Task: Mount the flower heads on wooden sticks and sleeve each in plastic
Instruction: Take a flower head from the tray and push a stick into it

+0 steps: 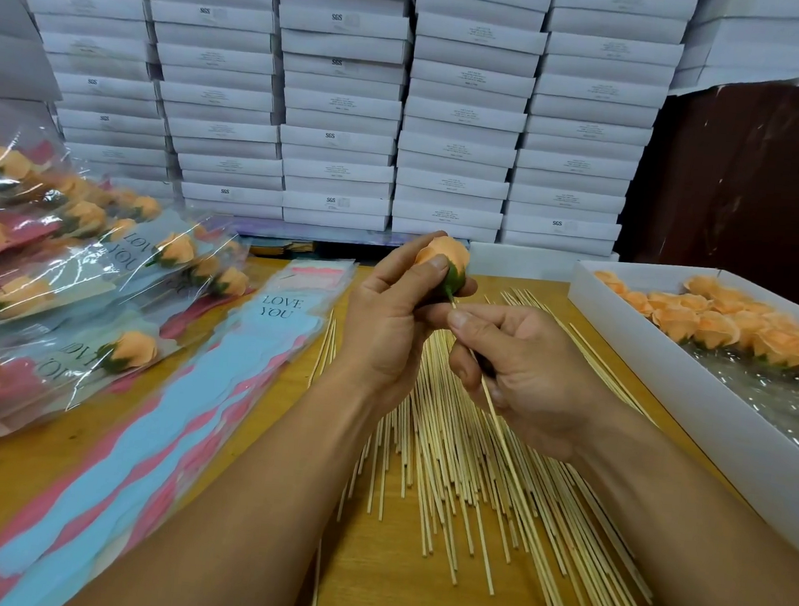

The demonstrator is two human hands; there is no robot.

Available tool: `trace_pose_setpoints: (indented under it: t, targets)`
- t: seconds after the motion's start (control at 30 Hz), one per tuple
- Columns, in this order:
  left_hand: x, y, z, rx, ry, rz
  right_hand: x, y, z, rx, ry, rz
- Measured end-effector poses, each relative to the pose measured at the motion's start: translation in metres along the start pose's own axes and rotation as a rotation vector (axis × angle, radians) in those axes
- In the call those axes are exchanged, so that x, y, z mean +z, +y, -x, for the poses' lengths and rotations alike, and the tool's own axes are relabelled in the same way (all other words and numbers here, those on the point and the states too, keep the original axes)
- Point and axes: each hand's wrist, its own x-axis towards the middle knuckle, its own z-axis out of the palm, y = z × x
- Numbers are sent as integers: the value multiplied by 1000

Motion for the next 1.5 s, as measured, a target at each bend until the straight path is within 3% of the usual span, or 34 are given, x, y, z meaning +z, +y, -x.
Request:
trace_pose_setpoints:
  t: [0.43,0.67,0.87,1.1,1.37,1.5]
  targets:
    - [-8,-14,-1,35,49,-234,-2,11,-6,72,93,37]
    - [-8,-19,2,-18,78,-342,-16,9,-7,204,-37,35]
    - [-7,-19,0,23,133,-423,-21,12,-9,236,-22,15]
    - [-12,-12,-12,-122,372,-981,-30,14,-13,290,12,-43]
    - [-56,41,-46,-168,222,-1847,-39,20,-20,344,70,-25]
    - [-95,57,-38,-291,73,-2136,-40,20,-21,345,103,39]
